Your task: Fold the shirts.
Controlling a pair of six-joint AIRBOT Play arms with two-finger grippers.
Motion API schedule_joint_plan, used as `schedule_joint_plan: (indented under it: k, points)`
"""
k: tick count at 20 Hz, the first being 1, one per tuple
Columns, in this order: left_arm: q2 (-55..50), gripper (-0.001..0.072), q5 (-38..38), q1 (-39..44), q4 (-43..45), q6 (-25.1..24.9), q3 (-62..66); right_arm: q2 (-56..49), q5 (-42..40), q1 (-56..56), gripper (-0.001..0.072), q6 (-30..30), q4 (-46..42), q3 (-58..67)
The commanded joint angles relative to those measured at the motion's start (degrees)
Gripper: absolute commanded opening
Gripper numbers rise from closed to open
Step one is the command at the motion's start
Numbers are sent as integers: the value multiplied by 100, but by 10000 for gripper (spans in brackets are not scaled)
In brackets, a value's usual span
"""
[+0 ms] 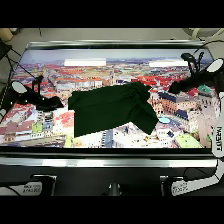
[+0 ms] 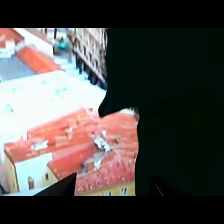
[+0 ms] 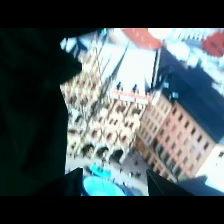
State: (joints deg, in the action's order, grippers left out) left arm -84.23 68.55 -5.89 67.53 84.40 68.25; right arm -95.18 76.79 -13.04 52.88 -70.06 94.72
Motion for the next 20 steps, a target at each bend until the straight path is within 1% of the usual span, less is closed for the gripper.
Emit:
schedule_joint_plan:
  k: [1, 2, 3, 4, 5, 7, 10, 12, 13, 14, 15, 18, 20]
  points:
    - [201, 506, 483, -63, -92, -208, -1001, 315, 756, -66, 432, -417, -531, -595]
    - [275, 506, 398, 2, -304, -389, -1388, 417, 684, -26, 478, -592, -284, -931]
    - [323, 507, 343, 70, -540, -538, -1738, 492, 678, 15, 555, -758, -101, -1228]
    - [337, 515, 256, 138, -769, -688, -1987, 525, 699, 48, 565, -852, -31, -1427]
    - [334, 543, 116, 212, -977, -793, -2179, 538, 726, 61, 565, -903, -15, -1574]
    - [332, 543, -146, 382, -1268, -800, -2356, 560, 758, 133, 565, -1108, 142, -1740]
    - [323, 540, -282, 688, -1338, -811, -2365, 678, 501, 297, 565, -1261, 232, -1965]
    - [293, 518, -487, 791, -1340, -636, -2365, 721, 262, 376, 569, -1268, 201, -2118]
    - [293, 398, -597, 811, -1340, -581, -2365, 721, 205, 435, 575, -1268, 229, -2194]
    - [293, 218, -699, 811, -1340, -579, -2365, 721, 140, 509, 650, -1283, 221, -2277]
    - [295, 34, -804, 807, -1340, -599, -2363, 719, 22, 619, 700, -1327, 208, -2376]
    - [308, 27, -911, 807, -1340, -599, -2330, 719, -723, 981, 705, -1320, 188, -2627]
    - [380, 27, -909, 807, -1340, -601, -2308, 667, -1259, 1189, 704, -1016, 0, -2673]
